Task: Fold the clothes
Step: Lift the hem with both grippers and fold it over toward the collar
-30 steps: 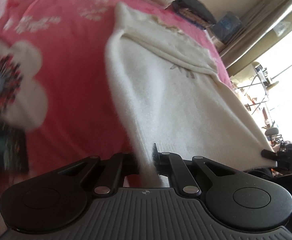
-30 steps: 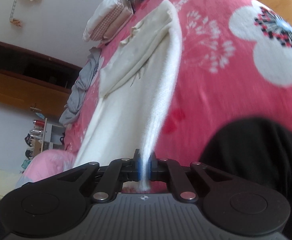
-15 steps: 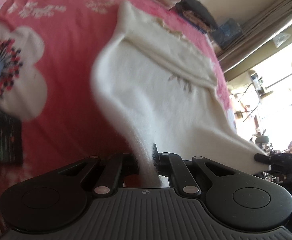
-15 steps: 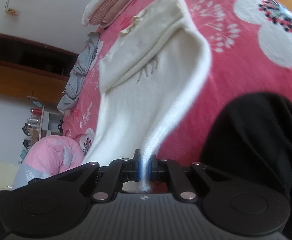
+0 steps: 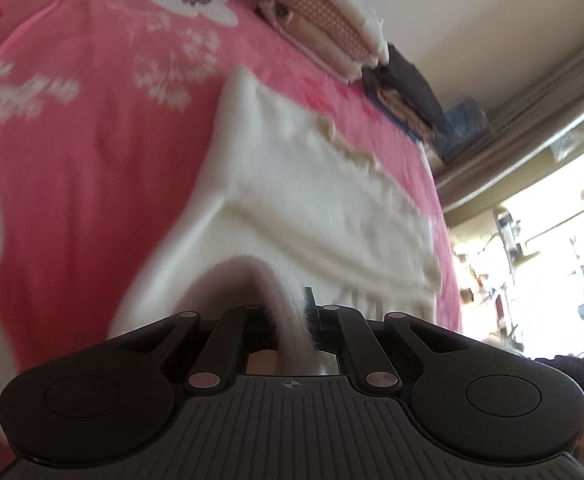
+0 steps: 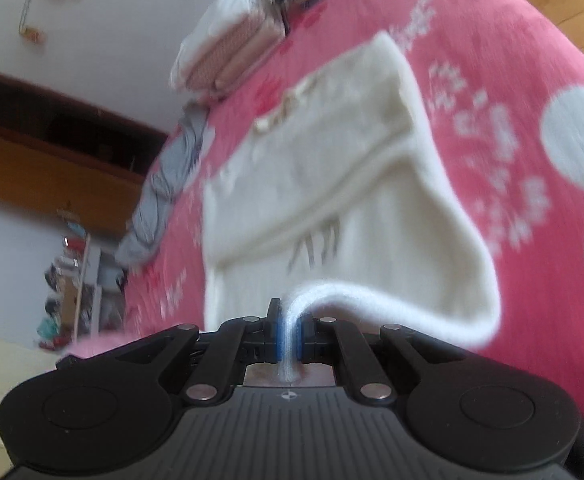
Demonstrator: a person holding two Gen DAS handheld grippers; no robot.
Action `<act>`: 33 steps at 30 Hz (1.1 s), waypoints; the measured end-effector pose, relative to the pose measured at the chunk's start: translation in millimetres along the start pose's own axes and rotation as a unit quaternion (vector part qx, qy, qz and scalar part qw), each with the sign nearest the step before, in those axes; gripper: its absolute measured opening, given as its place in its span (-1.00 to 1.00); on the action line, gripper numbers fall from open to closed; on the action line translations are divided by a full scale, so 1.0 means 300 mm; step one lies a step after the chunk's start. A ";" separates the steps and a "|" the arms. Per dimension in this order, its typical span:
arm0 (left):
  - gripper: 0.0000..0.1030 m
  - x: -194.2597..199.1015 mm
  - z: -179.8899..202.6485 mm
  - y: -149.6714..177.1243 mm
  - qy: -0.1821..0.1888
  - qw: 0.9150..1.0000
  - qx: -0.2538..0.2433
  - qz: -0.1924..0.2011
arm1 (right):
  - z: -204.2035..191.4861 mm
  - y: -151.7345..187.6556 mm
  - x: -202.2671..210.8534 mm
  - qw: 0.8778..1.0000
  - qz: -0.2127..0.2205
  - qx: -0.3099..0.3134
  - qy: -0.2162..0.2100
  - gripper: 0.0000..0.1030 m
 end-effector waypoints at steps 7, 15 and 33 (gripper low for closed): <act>-0.92 -0.076 0.020 -0.254 0.012 0.999 0.001 0.036 | 0.010 -0.290 -0.027 0.998 0.061 -0.020 -0.016 -0.87; -0.92 -0.177 0.032 -0.444 0.022 0.999 0.002 0.044 | 0.013 -0.554 -0.117 0.995 0.092 -0.025 -0.019 -0.87; -0.91 -0.417 0.003 -0.650 0.030 0.999 0.008 0.033 | 0.156 -0.819 -0.258 0.990 0.117 -0.071 -0.033 -0.87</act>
Point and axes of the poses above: each gripper's, at about its wrist camera, not at the fingertips, and x roughly against the way its jaws point, z to its right, y to its underside, the point moved 9 cm from there along -x, roughly the way its jaws point, and after that the axes turned 11 degrees about -z, right-handed, at the moved point
